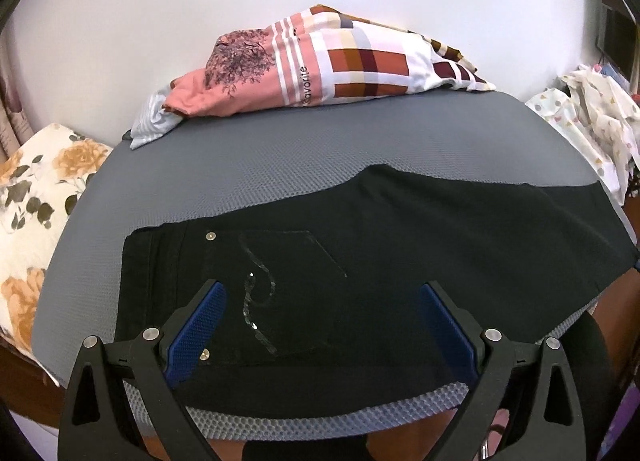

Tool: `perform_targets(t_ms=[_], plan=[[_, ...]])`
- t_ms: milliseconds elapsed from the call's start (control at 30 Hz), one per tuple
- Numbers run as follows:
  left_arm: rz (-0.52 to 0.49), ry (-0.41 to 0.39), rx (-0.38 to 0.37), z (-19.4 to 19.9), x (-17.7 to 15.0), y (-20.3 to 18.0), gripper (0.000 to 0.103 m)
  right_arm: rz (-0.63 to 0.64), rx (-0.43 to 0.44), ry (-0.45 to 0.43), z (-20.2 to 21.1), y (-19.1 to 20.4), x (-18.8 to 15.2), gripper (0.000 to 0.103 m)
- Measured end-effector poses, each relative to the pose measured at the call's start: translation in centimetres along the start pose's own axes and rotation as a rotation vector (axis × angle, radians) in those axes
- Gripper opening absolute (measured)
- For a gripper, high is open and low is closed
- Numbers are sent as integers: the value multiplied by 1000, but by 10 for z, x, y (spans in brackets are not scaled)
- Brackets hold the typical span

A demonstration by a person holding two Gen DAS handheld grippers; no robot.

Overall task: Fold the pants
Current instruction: 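Grasp the frayed leg hem with the right tool and lift it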

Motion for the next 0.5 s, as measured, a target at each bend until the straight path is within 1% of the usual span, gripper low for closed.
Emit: perform_targets(t_ms=[33,100,167,267,300,367,433,500], plan=[[0,3,0,1,-1,0,97,14,18,2,1,8,-4,24],[-1,8,4,1,-3,-1,97,61,19,-6,6,23,-10,9],[3,13,5,0,-7,0,97,106,21,-26,10,37,-9,9],[26,26,-3,-3,-12,4,97,146,-44,-32,5,40,-9,9],[36,29,-8,-3,-13,5,97,134,-53,-27,3,38,-9,11],[45,28,-14,-3,-16,7,97,100,-70,-20,-1,30,-9,12],[50,27,-17,-3,-18,9,97,79,-74,-12,-7,28,-10,16],[56,31,-19,-4,-20,11,97,74,-68,1,-13,32,-12,16]])
Point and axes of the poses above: each gripper's, at about its wrist camera, not at the fingertips, and z roughly against the way its jaws point, y to its left, x to its top, the point moved 5 cm from there along -z, roughly the way its jaws point, and after that the axes turned 15 degrees about -x, right-handed, at the moved point
